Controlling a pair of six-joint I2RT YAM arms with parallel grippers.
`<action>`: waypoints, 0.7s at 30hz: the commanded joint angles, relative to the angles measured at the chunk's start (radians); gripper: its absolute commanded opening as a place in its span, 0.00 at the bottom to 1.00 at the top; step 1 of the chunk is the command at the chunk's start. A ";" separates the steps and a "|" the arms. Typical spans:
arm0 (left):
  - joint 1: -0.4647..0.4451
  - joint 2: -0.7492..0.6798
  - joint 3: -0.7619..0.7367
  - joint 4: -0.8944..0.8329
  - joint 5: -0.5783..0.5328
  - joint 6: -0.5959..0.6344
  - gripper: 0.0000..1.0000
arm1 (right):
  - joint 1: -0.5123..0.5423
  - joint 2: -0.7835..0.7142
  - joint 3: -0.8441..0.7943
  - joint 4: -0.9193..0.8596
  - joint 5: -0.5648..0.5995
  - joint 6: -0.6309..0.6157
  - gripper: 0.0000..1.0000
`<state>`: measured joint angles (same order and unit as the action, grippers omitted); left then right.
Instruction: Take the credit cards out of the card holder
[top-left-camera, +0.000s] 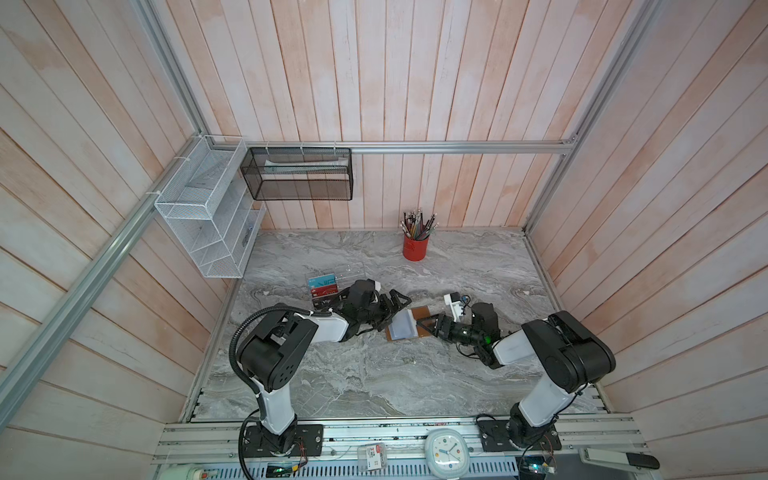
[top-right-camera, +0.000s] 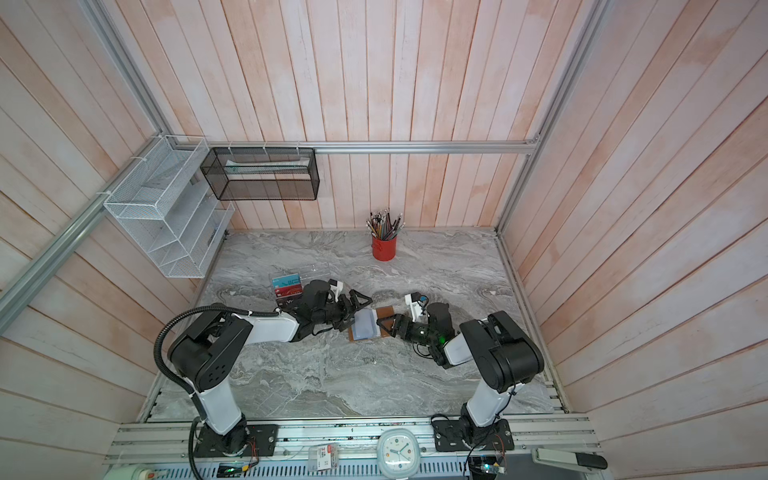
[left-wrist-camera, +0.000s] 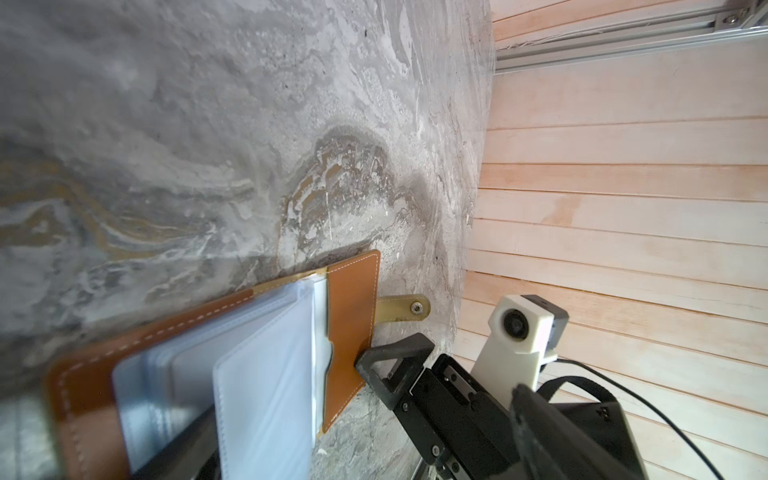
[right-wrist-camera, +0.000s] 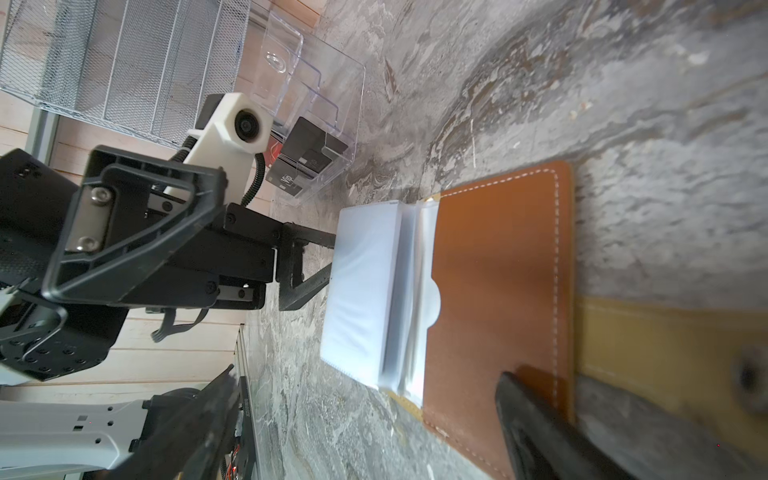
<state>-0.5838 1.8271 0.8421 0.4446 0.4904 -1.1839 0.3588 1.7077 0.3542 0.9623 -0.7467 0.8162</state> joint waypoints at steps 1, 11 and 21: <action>-0.007 0.006 0.009 0.049 0.015 -0.022 1.00 | 0.008 0.042 -0.043 -0.104 -0.019 0.029 0.98; -0.039 0.031 0.063 0.071 0.025 -0.060 1.00 | 0.008 -0.043 -0.069 -0.061 -0.048 0.035 0.98; -0.071 0.052 0.104 0.082 0.025 -0.085 1.00 | 0.008 -0.110 -0.087 -0.067 -0.062 0.018 0.98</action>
<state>-0.6445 1.8572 0.9241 0.4961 0.5022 -1.2579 0.3603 1.6302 0.2852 0.9417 -0.7929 0.8448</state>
